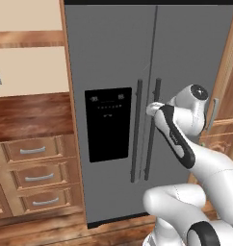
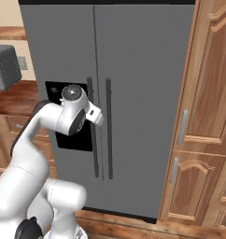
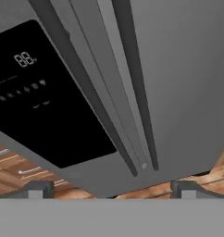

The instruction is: Retrieve the sausage and cheese from the fridge and place them on the cutting board on the counter.

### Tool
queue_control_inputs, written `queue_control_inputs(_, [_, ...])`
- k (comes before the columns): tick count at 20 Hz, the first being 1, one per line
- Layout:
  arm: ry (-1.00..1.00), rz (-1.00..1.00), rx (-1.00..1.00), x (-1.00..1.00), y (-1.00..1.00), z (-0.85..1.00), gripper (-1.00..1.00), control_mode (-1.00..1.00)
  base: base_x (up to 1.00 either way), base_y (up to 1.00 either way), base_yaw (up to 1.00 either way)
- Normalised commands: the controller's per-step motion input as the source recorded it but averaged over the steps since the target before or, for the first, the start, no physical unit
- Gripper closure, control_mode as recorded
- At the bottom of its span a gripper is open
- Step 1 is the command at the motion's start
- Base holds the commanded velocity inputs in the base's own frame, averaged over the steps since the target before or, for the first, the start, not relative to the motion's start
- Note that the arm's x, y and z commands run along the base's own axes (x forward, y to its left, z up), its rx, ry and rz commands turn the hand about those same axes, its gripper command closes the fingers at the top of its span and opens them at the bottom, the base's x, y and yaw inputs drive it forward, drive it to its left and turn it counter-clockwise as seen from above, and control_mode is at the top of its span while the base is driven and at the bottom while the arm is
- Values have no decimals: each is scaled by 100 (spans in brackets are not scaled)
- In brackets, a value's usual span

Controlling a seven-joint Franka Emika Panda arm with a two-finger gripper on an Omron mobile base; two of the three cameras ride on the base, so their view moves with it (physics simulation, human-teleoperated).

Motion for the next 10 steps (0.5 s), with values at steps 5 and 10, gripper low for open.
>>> queue_control_inputs(5, [-12, 0, 1, 15, -26, -12, -100, -100, 0, 0, 0])
queue_control_inputs(10, [-7, 0, 0, 0, -33, 0, -100, -100, 0, 0, 0])
